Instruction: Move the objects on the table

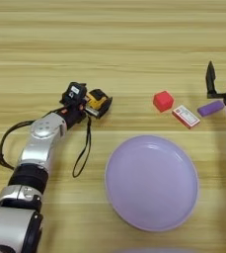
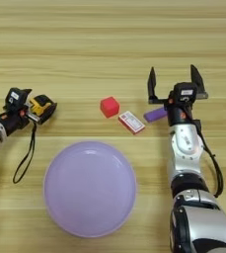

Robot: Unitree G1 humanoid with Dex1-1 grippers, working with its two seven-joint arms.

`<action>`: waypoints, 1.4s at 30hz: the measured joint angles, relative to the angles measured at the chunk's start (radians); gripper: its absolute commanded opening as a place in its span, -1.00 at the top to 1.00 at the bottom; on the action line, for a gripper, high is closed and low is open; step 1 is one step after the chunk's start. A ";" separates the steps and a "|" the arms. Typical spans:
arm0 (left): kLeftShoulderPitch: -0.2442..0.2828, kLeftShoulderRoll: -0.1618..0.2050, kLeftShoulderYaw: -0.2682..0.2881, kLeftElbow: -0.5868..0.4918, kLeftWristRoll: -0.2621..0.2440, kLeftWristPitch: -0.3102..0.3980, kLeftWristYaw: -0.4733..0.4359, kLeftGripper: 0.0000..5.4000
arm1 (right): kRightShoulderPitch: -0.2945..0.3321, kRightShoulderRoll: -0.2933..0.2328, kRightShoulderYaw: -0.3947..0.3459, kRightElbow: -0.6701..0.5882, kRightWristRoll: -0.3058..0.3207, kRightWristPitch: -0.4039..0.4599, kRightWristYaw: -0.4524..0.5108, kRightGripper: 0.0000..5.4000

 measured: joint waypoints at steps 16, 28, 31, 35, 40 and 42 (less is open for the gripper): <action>-0.001 -0.001 -0.009 0.027 0.023 0.013 0.012 -0.36 | 0.000 0.000 0.005 0.000 0.002 0.000 0.001 -1.00; 0.000 -0.003 -0.010 0.015 0.026 0.013 0.001 0.05 | 0.000 0.000 0.004 0.000 0.003 0.000 0.001 -1.00; 0.001 -0.004 -0.010 0.013 0.026 0.013 0.000 0.10 | 0.000 0.000 0.004 0.000 0.003 0.000 0.001 -1.00; 0.005 -0.005 -0.010 0.007 0.026 0.013 -0.001 0.10 | 0.000 0.000 0.004 0.000 0.003 0.000 0.000 -1.00; 0.005 -0.005 -0.010 0.006 0.026 0.013 -0.007 0.10 | 0.000 0.000 0.004 0.000 0.003 0.000 0.000 -1.00; 0.006 -0.005 -0.010 0.005 0.026 0.013 -0.008 0.10 | 0.000 0.001 0.004 0.000 0.003 0.000 0.000 -1.00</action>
